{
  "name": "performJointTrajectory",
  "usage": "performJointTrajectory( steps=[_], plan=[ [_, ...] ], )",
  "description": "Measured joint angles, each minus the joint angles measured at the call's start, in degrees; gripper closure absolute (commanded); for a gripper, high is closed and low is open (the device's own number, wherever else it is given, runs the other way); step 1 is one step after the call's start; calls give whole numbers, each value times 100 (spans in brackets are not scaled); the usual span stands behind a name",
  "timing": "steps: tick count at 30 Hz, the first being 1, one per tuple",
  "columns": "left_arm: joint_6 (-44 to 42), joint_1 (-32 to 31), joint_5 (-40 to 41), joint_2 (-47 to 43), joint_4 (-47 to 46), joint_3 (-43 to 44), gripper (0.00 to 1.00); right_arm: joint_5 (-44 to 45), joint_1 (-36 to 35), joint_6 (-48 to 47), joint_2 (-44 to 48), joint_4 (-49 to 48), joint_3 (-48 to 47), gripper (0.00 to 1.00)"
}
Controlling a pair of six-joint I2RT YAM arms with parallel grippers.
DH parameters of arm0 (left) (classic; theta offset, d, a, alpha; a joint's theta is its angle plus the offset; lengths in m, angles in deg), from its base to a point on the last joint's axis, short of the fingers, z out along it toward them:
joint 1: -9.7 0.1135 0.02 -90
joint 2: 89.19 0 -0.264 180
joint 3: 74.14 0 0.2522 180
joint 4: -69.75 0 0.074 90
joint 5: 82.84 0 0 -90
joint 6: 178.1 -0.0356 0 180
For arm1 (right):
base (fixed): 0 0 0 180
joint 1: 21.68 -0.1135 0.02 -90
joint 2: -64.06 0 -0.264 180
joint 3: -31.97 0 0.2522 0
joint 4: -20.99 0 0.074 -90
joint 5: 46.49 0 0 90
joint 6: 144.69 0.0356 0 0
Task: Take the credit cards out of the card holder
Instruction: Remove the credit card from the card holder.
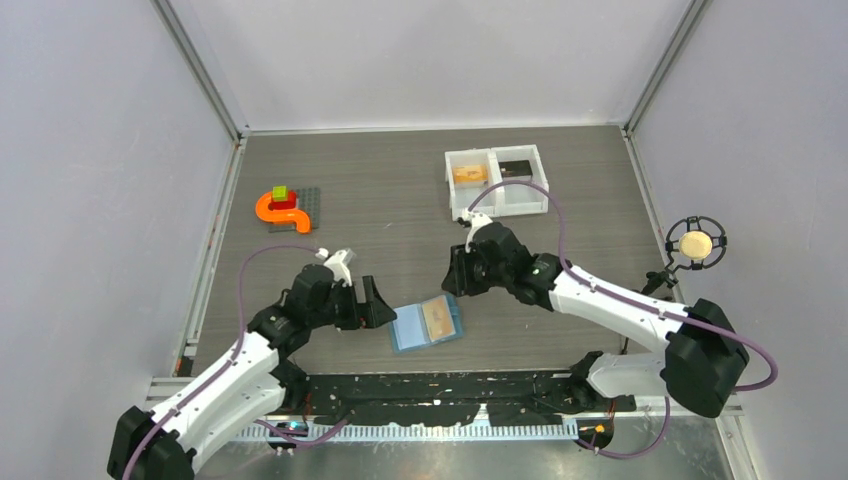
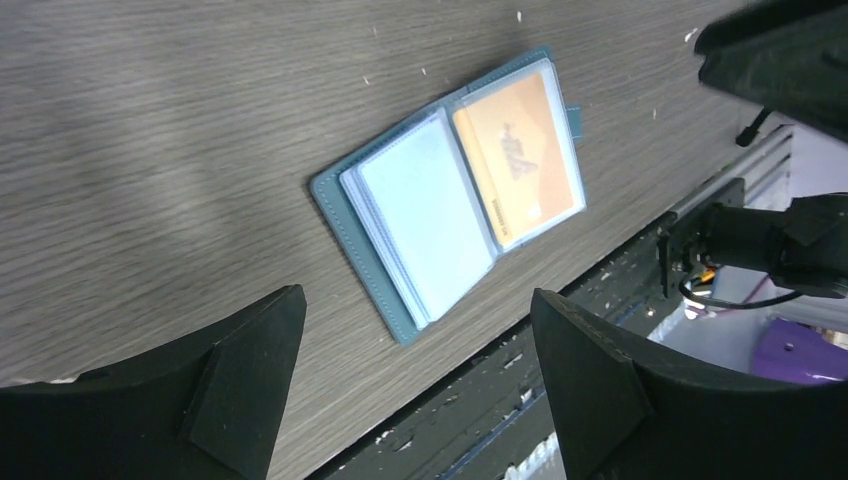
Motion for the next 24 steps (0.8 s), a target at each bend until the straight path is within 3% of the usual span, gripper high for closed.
performJointTrajectory(
  steps=[10, 24],
  plan=[
    [553, 0, -396, 476, -1123, -442, 23, -170, -894, 501, -181, -739, 391, 52],
    [898, 0, -693, 1368, -2332, -739, 41, 31, -938, 542, -1027, -1143, 857, 46]
  ],
)
